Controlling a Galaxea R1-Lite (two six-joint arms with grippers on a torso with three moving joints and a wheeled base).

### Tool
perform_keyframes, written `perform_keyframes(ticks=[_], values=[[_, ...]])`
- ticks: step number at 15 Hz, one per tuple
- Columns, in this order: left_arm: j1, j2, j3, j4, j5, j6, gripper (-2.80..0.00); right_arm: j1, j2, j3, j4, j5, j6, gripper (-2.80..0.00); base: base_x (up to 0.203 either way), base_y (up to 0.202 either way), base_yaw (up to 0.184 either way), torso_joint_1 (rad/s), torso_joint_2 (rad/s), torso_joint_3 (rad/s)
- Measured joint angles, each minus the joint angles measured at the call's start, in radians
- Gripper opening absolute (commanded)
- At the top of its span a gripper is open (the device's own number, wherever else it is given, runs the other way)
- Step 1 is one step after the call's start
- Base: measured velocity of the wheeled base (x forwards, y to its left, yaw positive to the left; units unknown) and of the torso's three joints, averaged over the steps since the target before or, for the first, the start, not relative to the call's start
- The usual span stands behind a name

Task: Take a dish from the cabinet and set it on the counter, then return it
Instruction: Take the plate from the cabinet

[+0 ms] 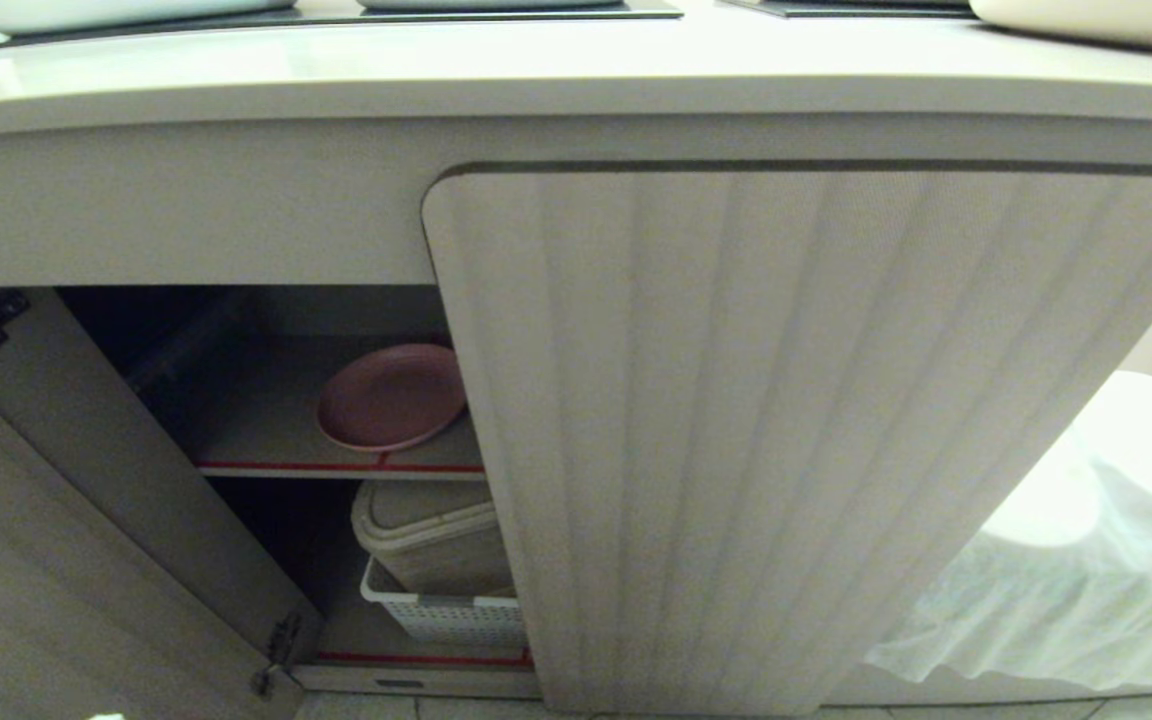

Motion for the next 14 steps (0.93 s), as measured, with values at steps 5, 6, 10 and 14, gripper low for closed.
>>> perform_keyframes(ticks=[5, 6, 10, 14], values=[[0.001, 0.149, 0.02, -0.132, 0.008, -0.013, -2.8, 0.0, 0.0, 0.0, 0.0, 0.0, 0.0, -2.8, 0.0, 0.0, 0.0, 0.0, 0.0, 0.0], [0.001, 0.178, 0.02, -0.158, 0.02, -0.024, -2.8, 0.0, 0.0, 0.0, 0.0, 0.0, 0.0, -2.8, 0.0, 0.0, 0.0, 0.0, 0.0, 0.0], [-0.001, 0.265, 0.012, -0.174, 0.051, -0.034, -2.8, 0.0, 0.0, 0.0, 0.0, 0.0, 0.0, -2.8, 0.0, 0.0, 0.0, 0.0, 0.0, 0.0], [-0.002, 0.32, 0.023, -0.174, 0.051, -0.069, -2.8, 0.0, 0.0, 0.0, 0.0, 0.0, 0.0, -2.8, 0.0, 0.0, 0.0, 0.0, 0.0, 0.0]])
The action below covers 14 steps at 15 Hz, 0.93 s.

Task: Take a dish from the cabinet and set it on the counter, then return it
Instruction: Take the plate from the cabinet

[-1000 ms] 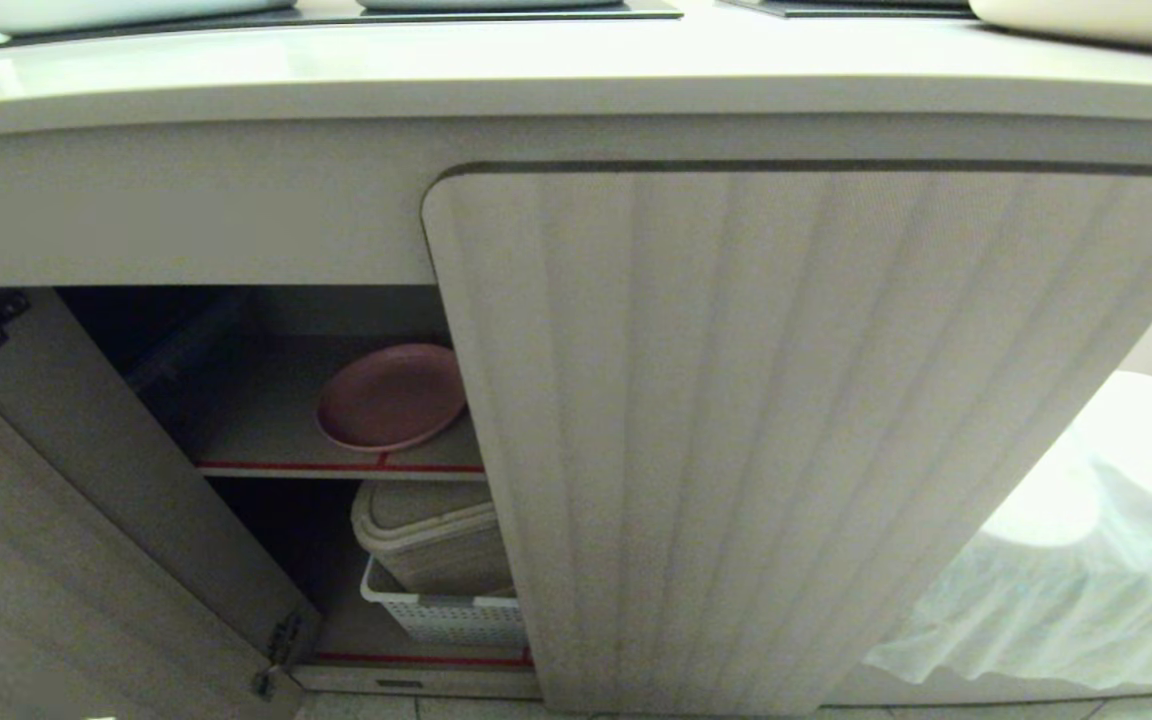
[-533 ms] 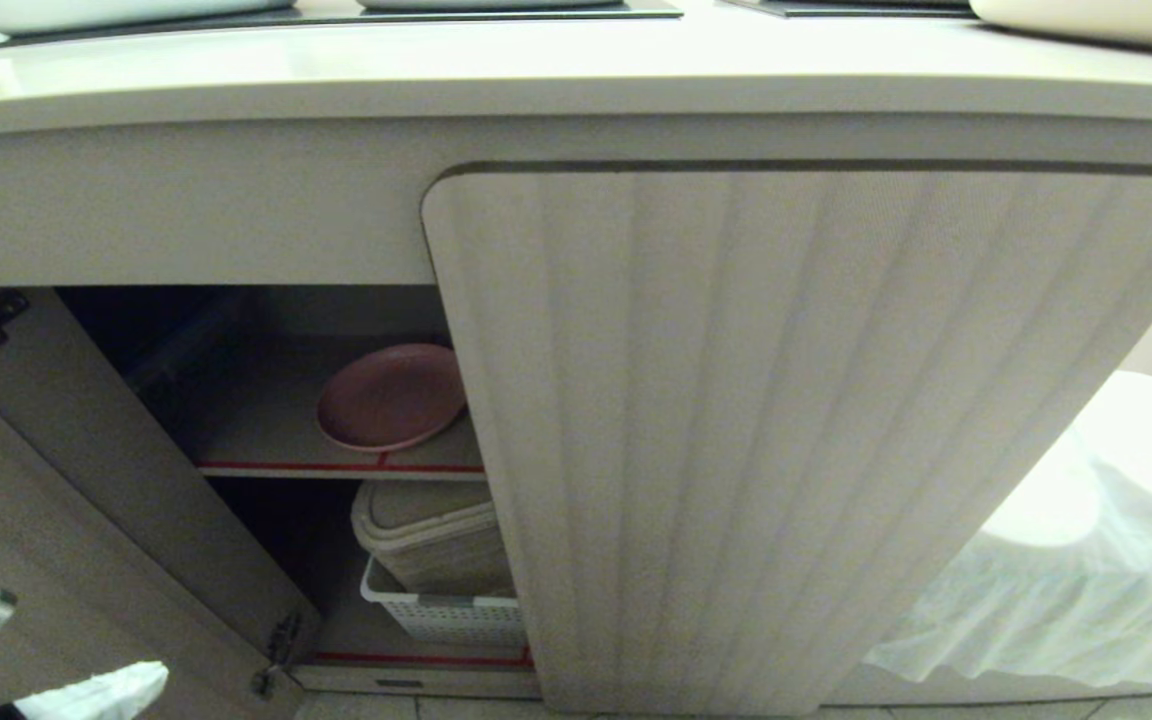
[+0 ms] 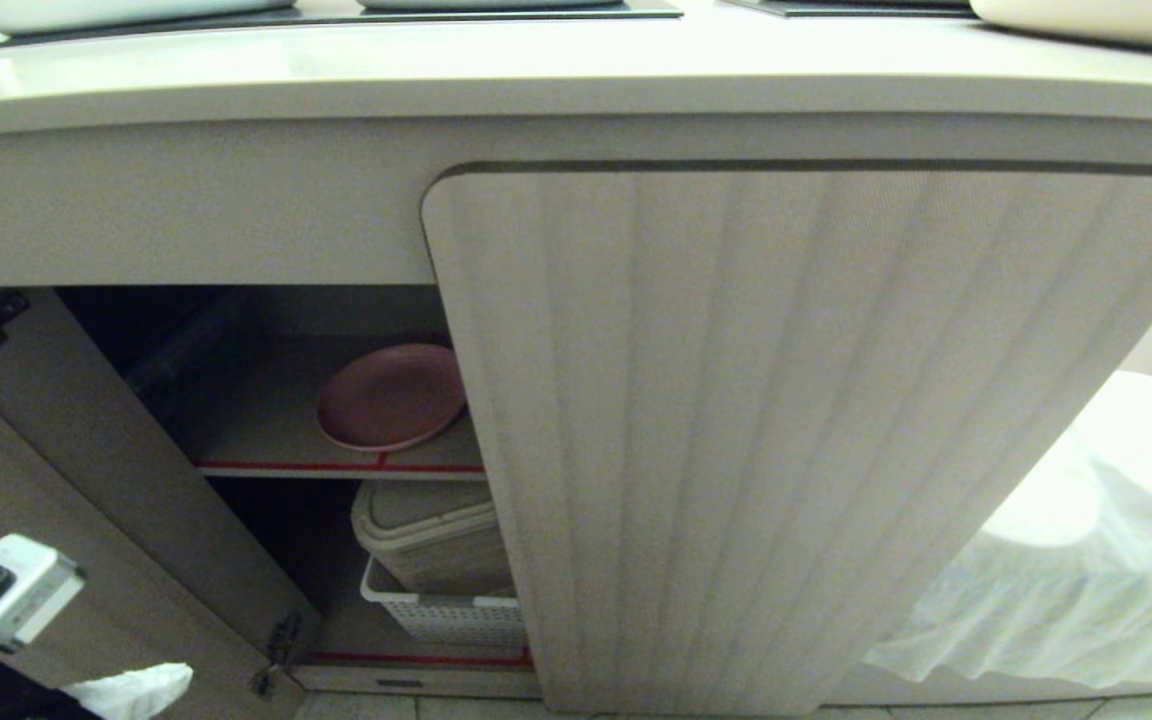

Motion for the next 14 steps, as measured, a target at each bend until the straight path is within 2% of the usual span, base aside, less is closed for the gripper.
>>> perform_keyframes(ticks=[3, 6, 11, 14], values=[[-0.012, 0.04, 0.007, -0.02, 0.0, -0.048, -2.8, 0.0, 0.0, 0.0, 0.0, 0.0, 0.0, -2.8, 0.0, 0.0, 0.0, 0.0, 0.0, 0.0], [-0.032, 0.103, 0.019, -0.125, 0.01, -0.115, -2.8, 0.0, 0.0, 0.0, 0.0, 0.0, 0.0, -2.8, 0.0, 0.0, 0.0, 0.0, 0.0, 0.0], [-0.131, 0.205, 0.019, -0.305, 0.061, -0.282, -2.8, 0.0, 0.0, 0.0, 0.0, 0.0, 0.0, -2.8, 0.0, 0.0, 0.0, 0.0, 0.0, 0.0], [-0.148, 0.256, 0.009, -0.373, 0.089, -0.355, -2.8, 0.0, 0.0, 0.0, 0.0, 0.0, 0.0, -2.8, 0.0, 0.0, 0.0, 0.0, 0.0, 0.0]])
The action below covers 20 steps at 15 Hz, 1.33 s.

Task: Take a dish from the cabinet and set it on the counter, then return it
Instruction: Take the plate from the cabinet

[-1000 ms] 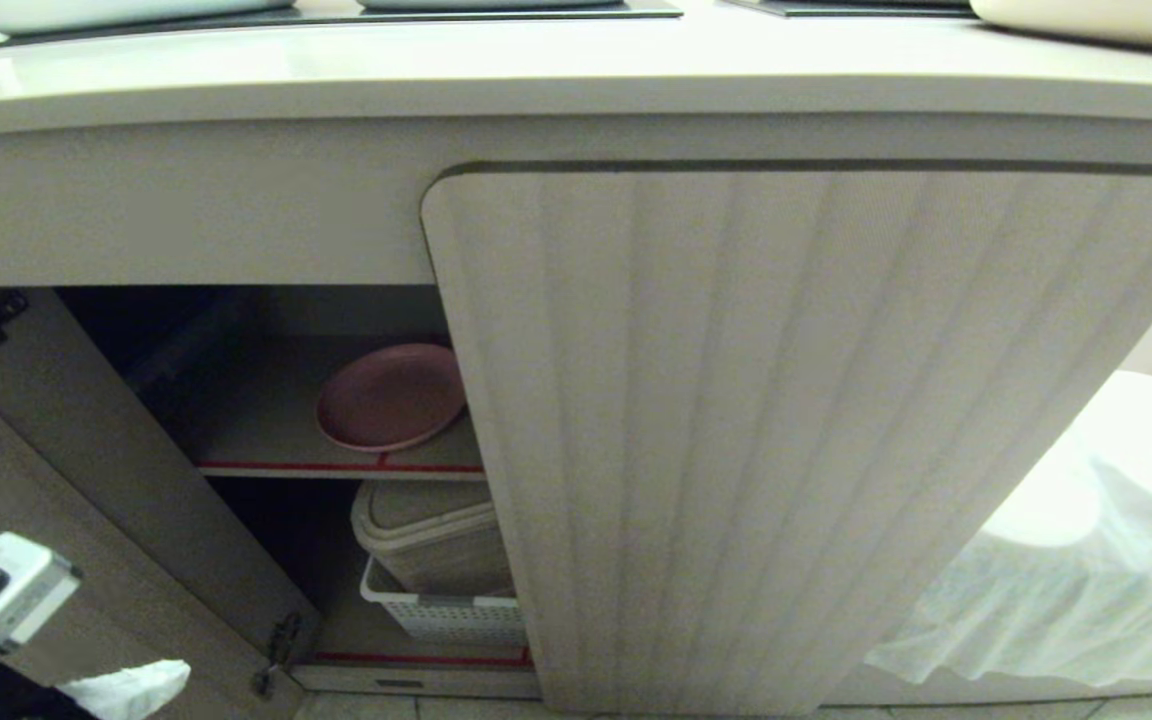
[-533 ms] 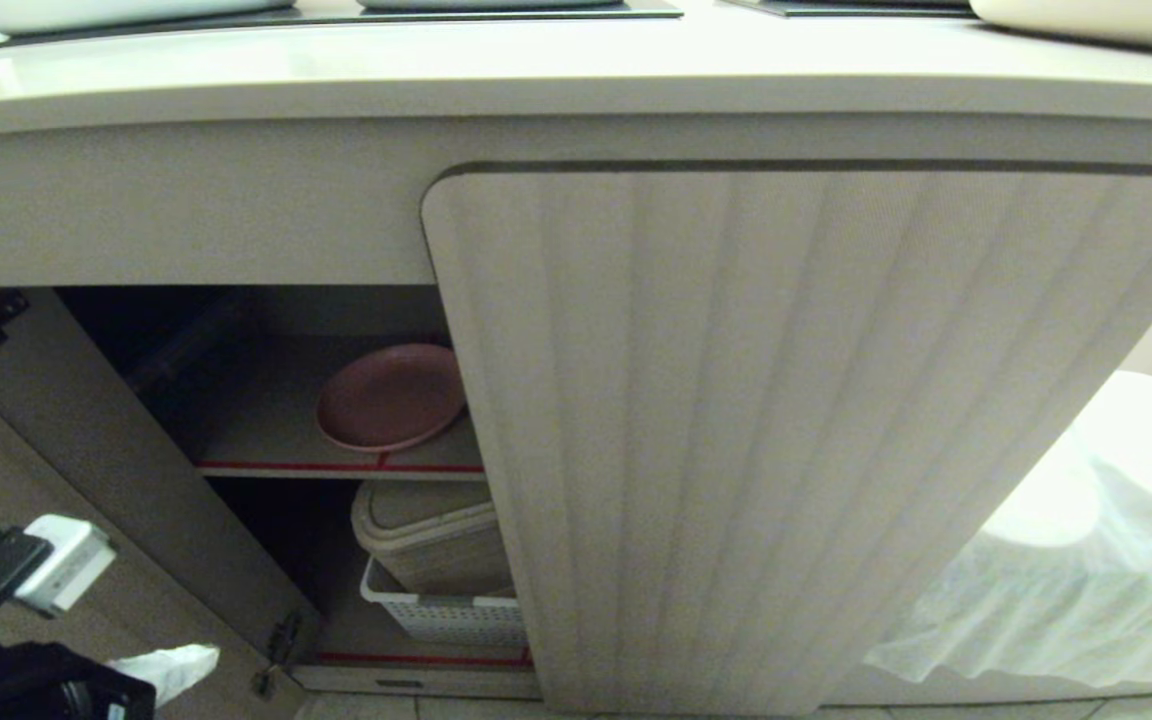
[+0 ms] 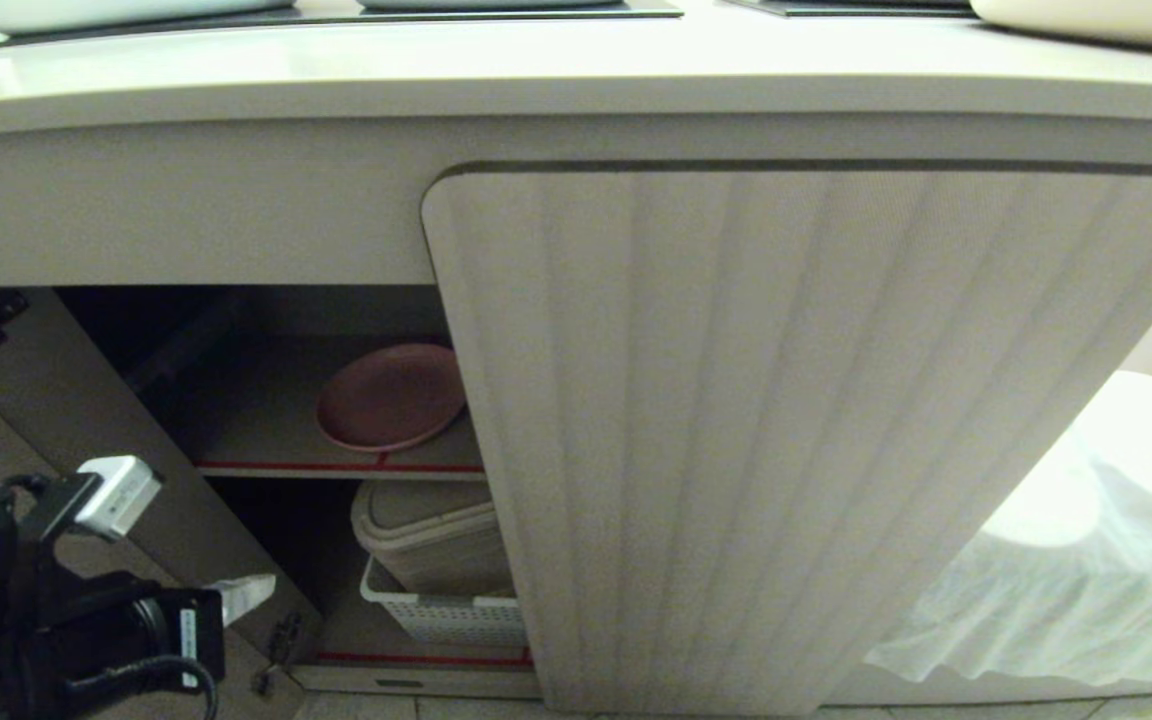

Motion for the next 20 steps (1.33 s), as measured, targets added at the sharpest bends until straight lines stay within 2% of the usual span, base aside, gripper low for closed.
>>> perform_keyframes(ticks=[4, 5, 11, 15, 18, 20], values=[[-0.007, 0.085, -0.039, -0.025, 0.061, -0.137, -2.8, 0.002, 0.0, 0.0, 0.0, 0.0, 0.0, -2.8, 0.0, 0.0, 0.0, 0.0, 0.0, 0.0], [-0.007, 0.101, -0.045, -0.025, 0.069, -0.15, -2.8, 0.003, 0.0, 0.0, 0.0, 0.0, 0.0, -2.8, 0.0, 0.0, 0.0, 0.0, 0.0, 0.0], [0.002, 0.205, -0.092, -0.085, 0.086, -0.156, -2.8, 0.003, 0.0, 0.0, 0.0, 0.0, 0.0, -2.8, 0.0, 0.0, 0.0, 0.0, 0.0, 0.0], [0.005, 0.262, -0.156, -0.094, 0.089, -0.187, -2.8, 0.003, 0.0, 0.0, 0.0, 0.0, 0.0, -2.8, 0.0, 0.0, 0.0, 0.0, 0.0, 0.0], [0.007, 0.302, -0.162, -0.21, 0.108, -0.192, -2.8, 0.003, 0.0, 0.0, 0.0, 0.0, 0.0, -2.8, 0.0, 0.0, 0.0, 0.0, 0.0, 0.0], [0.013, 0.329, -0.162, -0.236, 0.114, -0.194, -2.8, 0.003, 0.0, 0.0, 0.0, 0.0, 0.0, -2.8, 0.0, 0.0, 0.0, 0.0, 0.0, 0.0]])
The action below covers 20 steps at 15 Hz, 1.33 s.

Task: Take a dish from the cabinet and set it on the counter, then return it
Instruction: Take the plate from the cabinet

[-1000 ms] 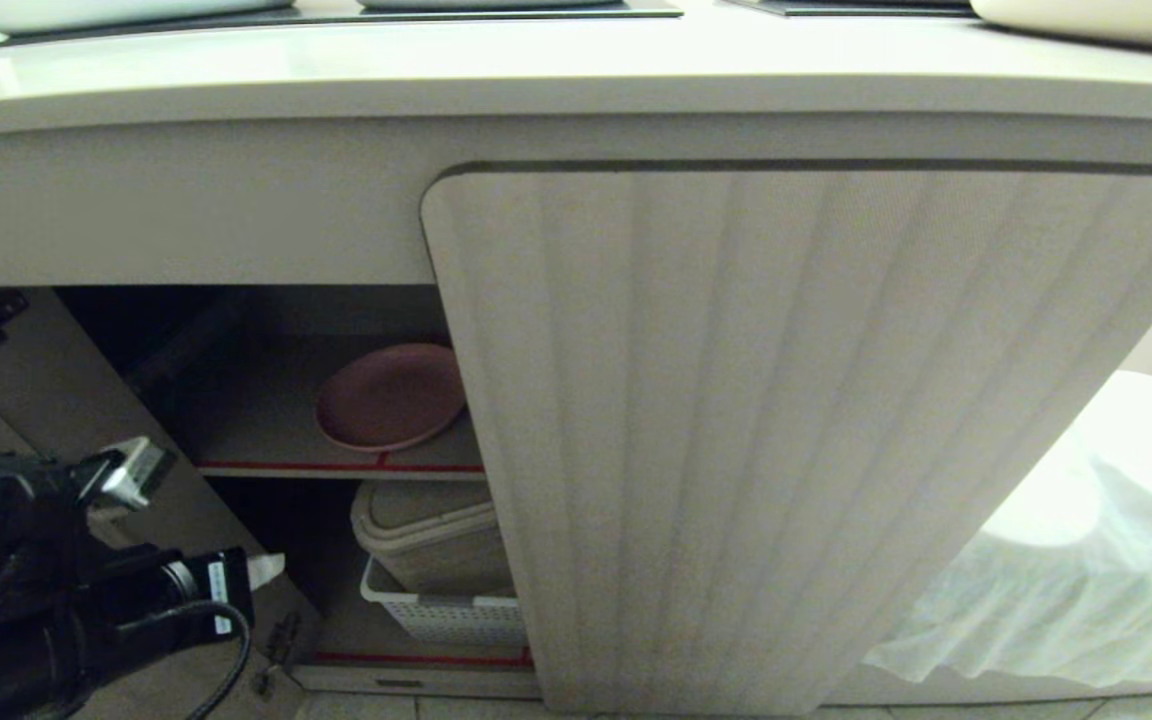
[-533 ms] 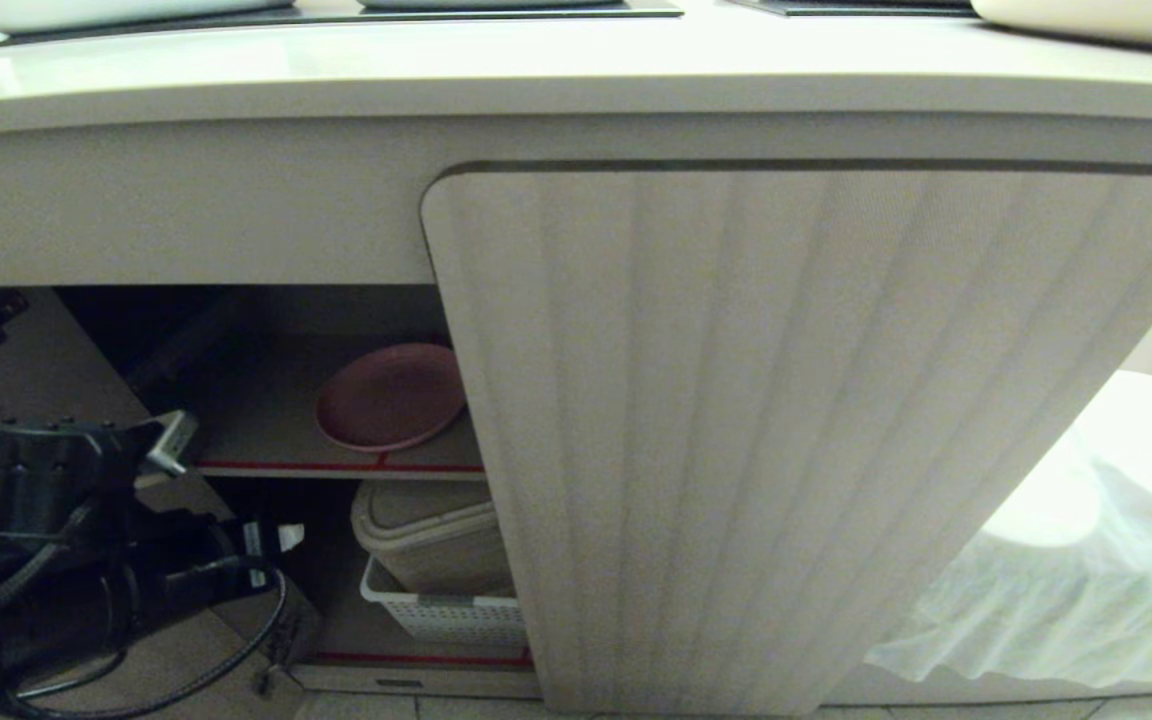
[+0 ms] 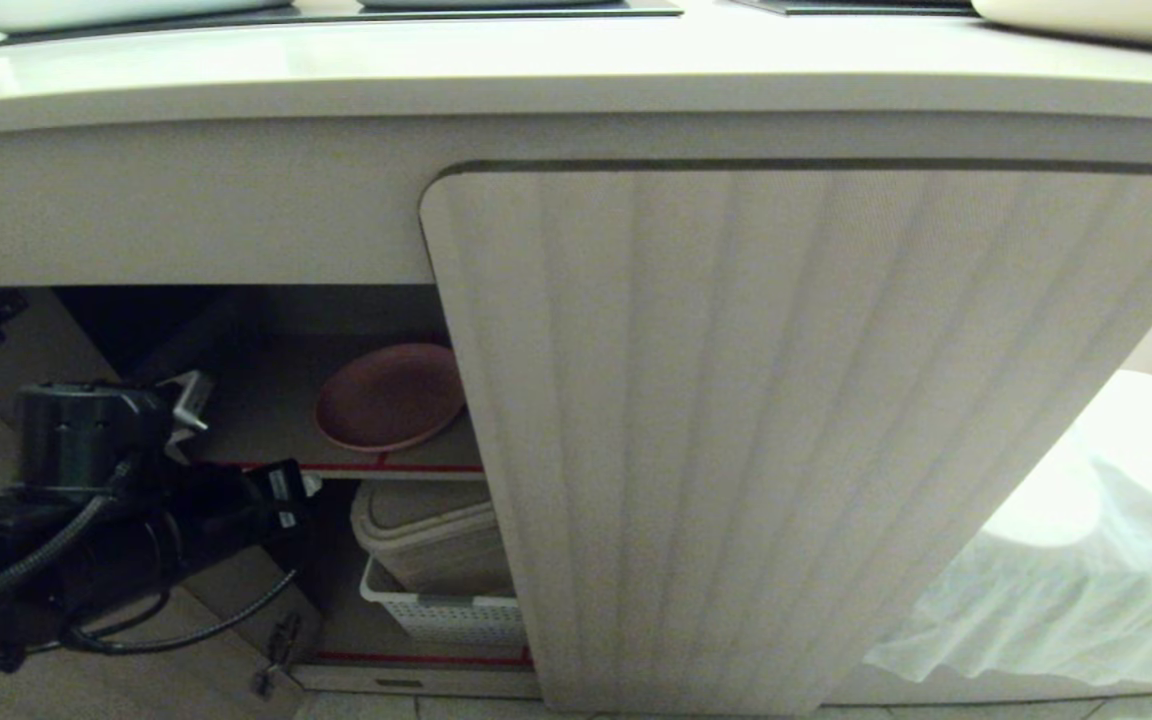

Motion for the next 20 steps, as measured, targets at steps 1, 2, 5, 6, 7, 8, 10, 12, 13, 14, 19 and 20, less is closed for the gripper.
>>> perform_keyframes(ticks=[1, 2, 5, 6, 7, 8, 10, 12, 13, 14, 19, 20], values=[[0.009, 0.015, -0.006, -0.009, 0.006, -0.008, -2.8, 0.0, 0.0, 0.0, 0.0, 0.0, 0.0, -2.8, 0.0, 0.0, 0.0, 0.0, 0.0, 0.0], [0.017, 0.031, -0.012, -0.016, 0.01, -0.023, -2.8, 0.0, 0.0, 0.0, 0.0, 0.0, 0.0, -2.8, 0.0, 0.0, 0.0, 0.0, 0.0, 0.0], [0.045, 0.077, -0.02, -0.019, 0.012, -0.048, -2.8, 0.0, 0.0, 0.0, 0.0, 0.0, 0.0, -2.8, 0.0, 0.0, 0.0, 0.0, 0.0, 0.0], [0.054, 0.092, -0.023, -0.02, 0.011, -0.053, -2.8, 0.0, 0.0, 0.0, 0.0, 0.0, 0.0, -2.8, 0.0, 0.0, 0.0, 0.0, 0.0, 0.0], [0.062, 0.107, -0.032, -0.021, 0.011, -0.067, -2.8, 0.0, 0.0, 0.0, 0.0, 0.0, 0.0, -2.8, 0.0, 0.0, 0.0, 0.0, 0.0, 0.0], [0.066, 0.121, -0.046, -0.02, 0.01, -0.093, -2.8, 0.0, 0.0, 0.0, 0.0, 0.0, 0.0, -2.8, 0.0, 0.0, 0.0, 0.0, 0.0, 0.0], [0.07, 0.149, -0.069, -0.021, 0.01, -0.127, -2.8, 0.0, 0.0, 0.0, 0.0, 0.0, 0.0, -2.8, 0.0, 0.0, 0.0, 0.0, 0.0, 0.0], [0.072, 0.167, -0.08, -0.021, 0.009, -0.133, -2.8, 0.0, 0.0, 0.0, 0.0, 0.0, 0.0, -2.8, 0.0, 0.0, 0.0, 0.0, 0.0, 0.0], [0.072, 0.173, -0.087, -0.021, 0.008, -0.138, -2.8, 0.0, 0.0, 0.0, 0.0, 0.0, 0.0, -2.8, 0.0, 0.0, 0.0, 0.0, 0.0, 0.0], [0.072, 0.179, -0.094, -0.021, 0.007, -0.14, -2.8, 0.0, 0.0, 0.0, 0.0, 0.0, 0.0, -2.8, 0.0, 0.0, 0.0, 0.0, 0.0, 0.0], [0.073, 0.197, -0.123, -0.025, 0.007, -0.141, 0.0, 0.0, 0.0, 0.0, 0.0, 0.0, 0.0, -2.8, 0.0, 0.0, 0.0, 0.0, 0.0, 0.0], [0.074, 0.2, -0.128, -0.025, 0.008, -0.14, 0.0, 0.0, 0.0, 0.0, 0.0, 0.0, 0.0, -2.8, 0.0, 0.0, 0.0, 0.0, 0.0, 0.0]])
